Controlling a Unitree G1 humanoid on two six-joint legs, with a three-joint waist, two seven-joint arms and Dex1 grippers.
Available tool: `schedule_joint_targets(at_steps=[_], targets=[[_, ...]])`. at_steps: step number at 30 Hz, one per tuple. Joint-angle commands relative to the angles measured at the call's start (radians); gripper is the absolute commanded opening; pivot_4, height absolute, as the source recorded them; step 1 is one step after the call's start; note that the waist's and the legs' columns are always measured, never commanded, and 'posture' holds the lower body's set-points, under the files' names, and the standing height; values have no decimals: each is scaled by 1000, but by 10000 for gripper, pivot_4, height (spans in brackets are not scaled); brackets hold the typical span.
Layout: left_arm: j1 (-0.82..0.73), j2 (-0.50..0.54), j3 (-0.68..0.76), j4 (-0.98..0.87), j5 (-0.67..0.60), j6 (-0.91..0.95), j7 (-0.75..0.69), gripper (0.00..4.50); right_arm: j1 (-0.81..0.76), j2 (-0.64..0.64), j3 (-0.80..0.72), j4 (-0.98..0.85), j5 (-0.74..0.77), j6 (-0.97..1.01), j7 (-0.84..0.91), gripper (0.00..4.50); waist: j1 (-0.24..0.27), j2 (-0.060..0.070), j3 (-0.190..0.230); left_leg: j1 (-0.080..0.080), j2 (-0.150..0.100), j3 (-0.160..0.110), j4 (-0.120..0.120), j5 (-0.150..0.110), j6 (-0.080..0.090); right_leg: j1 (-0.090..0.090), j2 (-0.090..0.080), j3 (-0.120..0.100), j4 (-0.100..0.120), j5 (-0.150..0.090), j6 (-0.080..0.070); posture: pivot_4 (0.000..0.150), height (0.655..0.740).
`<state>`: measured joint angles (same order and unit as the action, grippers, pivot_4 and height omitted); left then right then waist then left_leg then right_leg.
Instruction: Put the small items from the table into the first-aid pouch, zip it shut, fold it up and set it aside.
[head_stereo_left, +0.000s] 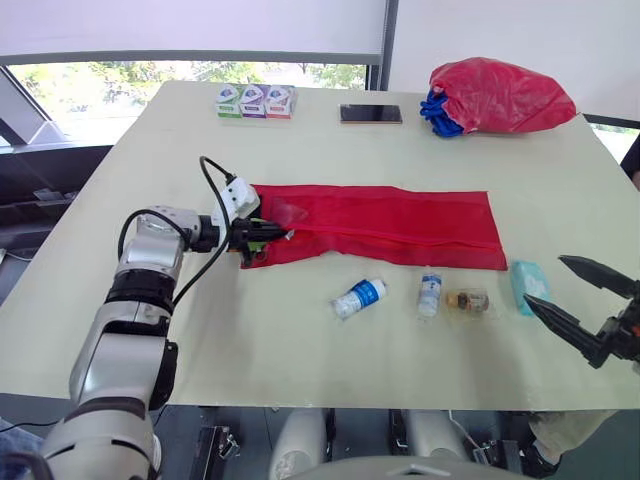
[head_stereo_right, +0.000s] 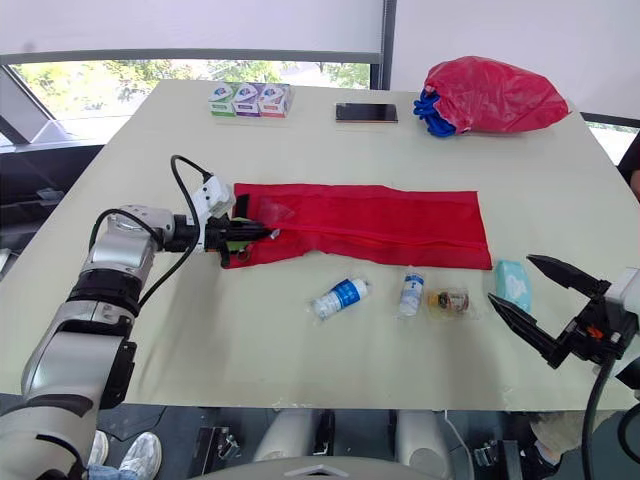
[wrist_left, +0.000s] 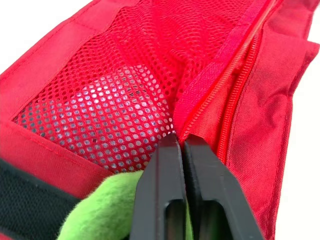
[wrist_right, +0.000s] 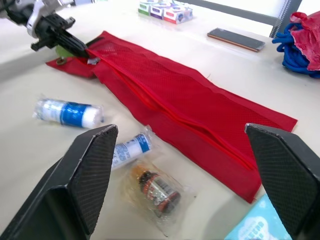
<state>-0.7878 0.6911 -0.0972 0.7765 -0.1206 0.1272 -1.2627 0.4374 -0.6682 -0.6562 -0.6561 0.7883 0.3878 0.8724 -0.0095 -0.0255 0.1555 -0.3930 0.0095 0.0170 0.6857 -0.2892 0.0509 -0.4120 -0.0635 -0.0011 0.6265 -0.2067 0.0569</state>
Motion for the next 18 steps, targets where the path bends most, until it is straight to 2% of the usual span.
schedule_joint_targets(at_steps=[1,2,7,11,18], targets=[[5,43,30,-31,-18,37,-47,14956,1,-16,-35,-27,55,-1,15,45000,2,0,0,0,0,0,0,0,0,0,0,0,0,0,0,1500,7400],[9,50,33,-35,-19,41,-56,21921,2,-18,-36,-27,59,0,16,45000,2,0,0,0,0,0,0,0,0,0,0,0,0,0,0,1500,7400],[11,90,39,-13,5,32,-55,44519,11,-19,-22,-31,58,-4,12,45000,4,0,0,0,0,0,0,0,0,0,0,0,0,0,0,1500,7400],[12,96,28,-38,9,12,-62,44519,9,-17,-7,-37,52,-9,6,45000,6,0,0,0,0,0,0,0,0,0,0,0,0,0,0,1500,7400],[10,-10,-18,-258,-35,75,-108,44519,-36,-32,22,-60,71,5,-17,45000,27,0,0,-1,-1,0,1,0,0,0,-1,0,0,0,0,1500,7400]])
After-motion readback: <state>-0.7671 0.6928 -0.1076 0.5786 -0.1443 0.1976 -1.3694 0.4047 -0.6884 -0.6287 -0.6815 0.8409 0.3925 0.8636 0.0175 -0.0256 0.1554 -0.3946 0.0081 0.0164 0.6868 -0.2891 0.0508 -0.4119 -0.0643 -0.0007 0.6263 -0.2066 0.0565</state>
